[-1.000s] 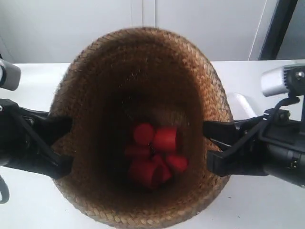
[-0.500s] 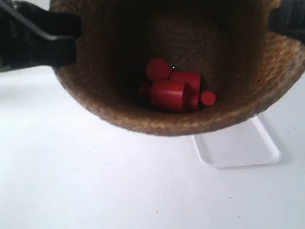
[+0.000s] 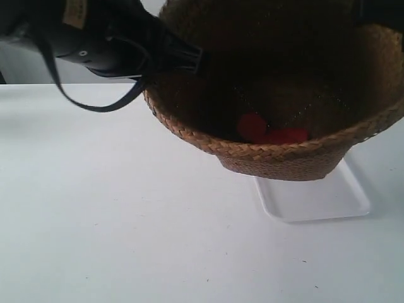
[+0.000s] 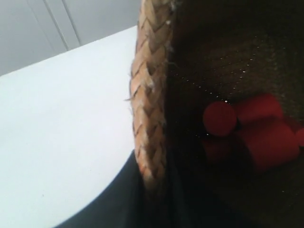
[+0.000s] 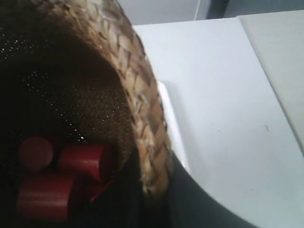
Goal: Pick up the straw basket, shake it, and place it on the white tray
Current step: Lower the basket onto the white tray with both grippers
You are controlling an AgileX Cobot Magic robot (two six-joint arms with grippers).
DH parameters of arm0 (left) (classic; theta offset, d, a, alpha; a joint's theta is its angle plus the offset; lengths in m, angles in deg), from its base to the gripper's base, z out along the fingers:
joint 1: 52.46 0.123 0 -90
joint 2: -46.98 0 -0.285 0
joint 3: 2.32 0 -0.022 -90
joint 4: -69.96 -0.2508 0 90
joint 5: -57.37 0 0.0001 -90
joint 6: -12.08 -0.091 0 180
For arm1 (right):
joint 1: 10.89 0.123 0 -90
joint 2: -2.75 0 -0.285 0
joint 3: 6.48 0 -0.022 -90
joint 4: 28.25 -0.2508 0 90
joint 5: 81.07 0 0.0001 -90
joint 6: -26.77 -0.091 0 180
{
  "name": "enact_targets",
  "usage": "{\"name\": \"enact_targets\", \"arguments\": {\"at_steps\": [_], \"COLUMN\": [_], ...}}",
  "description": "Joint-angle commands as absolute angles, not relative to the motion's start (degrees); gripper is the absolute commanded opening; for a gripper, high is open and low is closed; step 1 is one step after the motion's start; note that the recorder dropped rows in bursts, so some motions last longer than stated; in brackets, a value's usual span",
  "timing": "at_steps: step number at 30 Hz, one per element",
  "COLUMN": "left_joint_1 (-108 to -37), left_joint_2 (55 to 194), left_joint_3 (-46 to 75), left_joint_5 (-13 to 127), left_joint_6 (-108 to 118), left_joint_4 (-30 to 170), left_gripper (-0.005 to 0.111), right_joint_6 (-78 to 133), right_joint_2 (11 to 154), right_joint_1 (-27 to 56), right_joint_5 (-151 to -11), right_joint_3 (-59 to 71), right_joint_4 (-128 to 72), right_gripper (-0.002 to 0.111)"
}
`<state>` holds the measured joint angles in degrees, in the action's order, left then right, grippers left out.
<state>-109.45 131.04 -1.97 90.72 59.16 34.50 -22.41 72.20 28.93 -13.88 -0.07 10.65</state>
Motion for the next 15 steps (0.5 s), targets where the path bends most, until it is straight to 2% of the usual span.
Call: {"name": "enact_targets", "arguments": {"at_steps": [1, 6, 10, 12, 15], "left_joint_1": [-103.6, -98.79, -98.28, -98.28, -98.28], "left_joint_2": [136.48, 141.91, 147.03, 150.07, 152.21], "left_joint_3": [-5.97, -11.33, -15.04, -17.51, -19.47], "left_joint_5": [92.63, 92.28, 91.42, 91.33, 90.09], "left_joint_6": [45.58, 33.05, 31.11, 31.11, 31.11], "left_joint_4": [44.61, 58.98, 59.24, 58.66, 58.66], "left_gripper": [0.0, 0.0, 0.0, 0.0, 0.0], "right_joint_6": [-19.53, -14.1, -5.91, -1.75, -0.17], "right_joint_2": [76.29, 80.48, 83.1, 86.91, 89.54], "right_joint_1": [23.9, 13.87, -1.13, -6.48, -8.8], "right_joint_5": [-11.66, -12.88, -25.06, -25.44, -27.07], "right_joint_3": [-0.91, -0.91, 0.58, 0.58, 0.62], "right_joint_4": [16.84, 13.06, -1.12, -2.95, -4.52], "right_gripper": [0.0, 0.0, 0.0, 0.0, 0.0]}}
